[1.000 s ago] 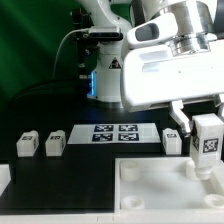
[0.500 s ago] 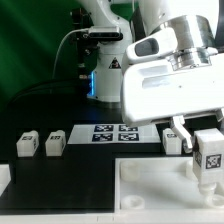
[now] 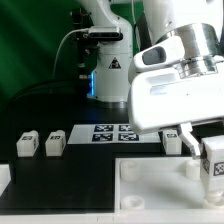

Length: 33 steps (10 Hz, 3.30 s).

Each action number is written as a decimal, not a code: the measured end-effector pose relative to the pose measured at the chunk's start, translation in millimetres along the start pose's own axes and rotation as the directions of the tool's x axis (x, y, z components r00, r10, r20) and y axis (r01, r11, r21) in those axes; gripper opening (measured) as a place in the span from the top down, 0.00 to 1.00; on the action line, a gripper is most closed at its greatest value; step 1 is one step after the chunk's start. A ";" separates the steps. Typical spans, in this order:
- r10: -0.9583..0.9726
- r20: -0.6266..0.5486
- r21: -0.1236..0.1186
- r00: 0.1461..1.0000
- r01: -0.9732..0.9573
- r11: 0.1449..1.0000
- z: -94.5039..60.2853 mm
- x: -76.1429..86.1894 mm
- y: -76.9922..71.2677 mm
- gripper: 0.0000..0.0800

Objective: Assemble one leg

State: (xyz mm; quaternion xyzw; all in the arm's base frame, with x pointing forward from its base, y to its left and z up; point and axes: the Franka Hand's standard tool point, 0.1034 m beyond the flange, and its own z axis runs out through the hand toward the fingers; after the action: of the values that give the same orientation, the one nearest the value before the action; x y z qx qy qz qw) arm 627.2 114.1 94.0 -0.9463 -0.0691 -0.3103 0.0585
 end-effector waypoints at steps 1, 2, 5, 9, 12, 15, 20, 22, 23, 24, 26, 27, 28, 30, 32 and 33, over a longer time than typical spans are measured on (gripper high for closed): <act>0.002 0.010 0.001 1.000 -0.002 1.000 5.2 -3.2 0.6 0.63; 0.003 0.014 0.003 1.000 -0.003 1.000 8.5 -5.2 -0.2 0.63; 0.006 -0.005 -0.001 1.000 -0.006 1.000 12.0 -11.7 -1.4 0.63; 0.024 0.037 -0.005 0.999 -0.024 1.000 14.2 -18.4 -1.1 0.51; 0.024 0.039 -0.005 0.999 -0.024 1.000 14.6 -19.2 -1.2 0.20; 0.025 0.040 -0.005 0.999 -0.024 1.000 15.0 -19.8 -1.2 0.19; 0.069 0.157 0.011 0.985 -0.072 0.997 12.1 -4.0 -4.0 0.19; 0.071 0.301 0.030 0.951 -0.084 0.996 14.9 -10.1 -4.0 0.19; 0.064 0.409 0.048 0.910 -0.092 0.995 13.6 -8.9 -4.7 0.19; 0.060 0.500 0.063 0.864 -0.105 0.992 12.5 -8.8 -6.2 0.19; 0.039 0.627 0.085 0.778 -0.118 0.989 10.6 -14.0 -6.4 0.19; 0.044 0.619 0.082 0.784 -0.120 0.989 16.2 -13.4 -4.0 0.19; 0.049 0.594 0.076 0.803 -0.117 0.990 20.0 -15.3 -3.5 0.19; 0.048 0.598 0.077 0.800 -0.117 0.990 19.8 -16.7 -3.6 0.36; 0.049 0.597 0.073 0.801 -0.115 0.991 20.1 -16.9 -1.3 0.53; 0.060 0.598 0.063 0.799 -0.122 0.991 20.3 -17.3 1.9 0.63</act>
Offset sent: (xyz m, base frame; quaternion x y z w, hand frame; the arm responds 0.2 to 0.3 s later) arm -0.0001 0.0063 -0.0146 -0.0081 0.0099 0.0079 0.9999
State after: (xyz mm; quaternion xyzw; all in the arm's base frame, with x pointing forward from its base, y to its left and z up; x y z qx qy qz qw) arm 625.5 113.6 67.2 -0.9940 -0.0535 0.0085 0.0954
